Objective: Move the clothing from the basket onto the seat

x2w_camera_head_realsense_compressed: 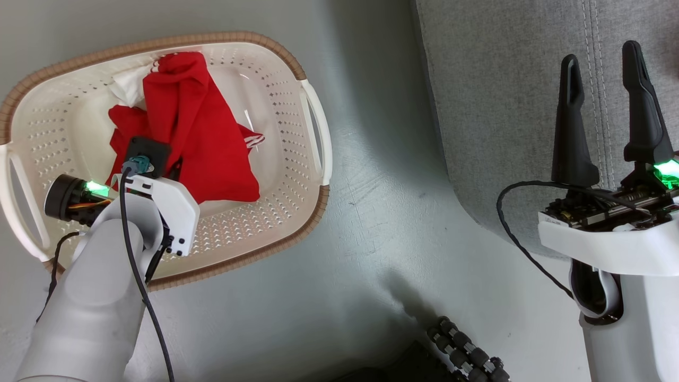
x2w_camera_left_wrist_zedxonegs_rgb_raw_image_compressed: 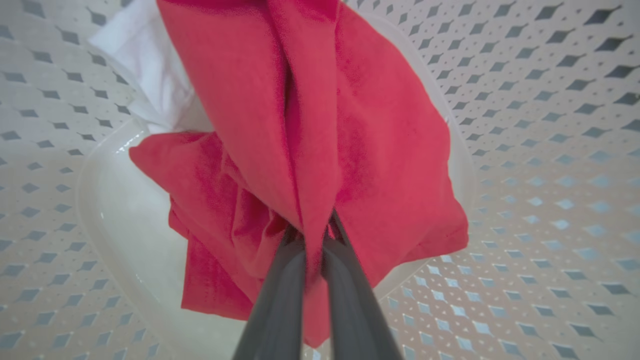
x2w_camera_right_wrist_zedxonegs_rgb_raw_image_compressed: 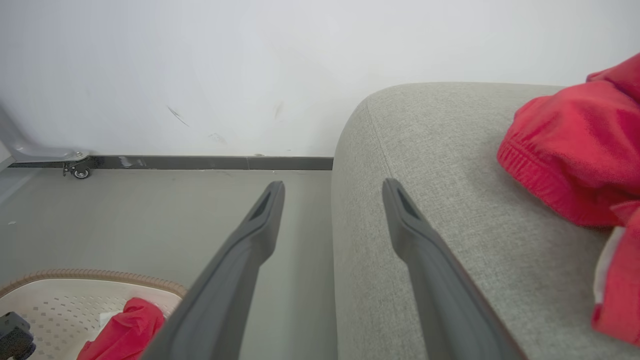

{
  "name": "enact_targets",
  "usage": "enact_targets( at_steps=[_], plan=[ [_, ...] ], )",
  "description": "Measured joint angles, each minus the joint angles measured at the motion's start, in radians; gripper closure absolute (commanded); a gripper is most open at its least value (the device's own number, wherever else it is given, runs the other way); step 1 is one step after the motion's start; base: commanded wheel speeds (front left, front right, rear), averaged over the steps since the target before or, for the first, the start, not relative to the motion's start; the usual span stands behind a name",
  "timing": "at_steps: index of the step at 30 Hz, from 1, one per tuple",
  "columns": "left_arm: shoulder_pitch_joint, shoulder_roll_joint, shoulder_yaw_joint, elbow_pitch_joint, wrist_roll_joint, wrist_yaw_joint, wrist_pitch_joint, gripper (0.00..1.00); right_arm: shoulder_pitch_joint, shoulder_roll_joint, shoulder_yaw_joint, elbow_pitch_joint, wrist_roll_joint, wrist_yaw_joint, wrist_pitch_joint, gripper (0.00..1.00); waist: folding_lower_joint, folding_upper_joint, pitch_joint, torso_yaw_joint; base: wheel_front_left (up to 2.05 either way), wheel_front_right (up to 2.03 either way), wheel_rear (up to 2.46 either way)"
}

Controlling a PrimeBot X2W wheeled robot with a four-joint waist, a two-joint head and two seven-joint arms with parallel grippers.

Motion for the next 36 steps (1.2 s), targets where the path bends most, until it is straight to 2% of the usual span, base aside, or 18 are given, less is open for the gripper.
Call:
enact_targets(
  at_steps=[17, 36],
  plan=[
    [0.017, -0.015, -0.011, -0.040, 0.002, 0.013, -0.177, 1.00, -0.019, 0.000, -0.001, 0.042, 0.010, 0.000, -0.001, 0.00, 0.0000, 0.0000, -0.081, 0.027, 0.00, 0.00, 0.00],
    [0.105, -0.039, -0.011, -0.164, 0.001, 0.048, -0.221, 1.00, -0.019, 0.000, -0.006, 0.068, -0.006, 0.000, -0.002, 0.00, 0.0000, 0.0000, -0.194, 0.070, 0.00, 0.00, 0.00]
  ],
)
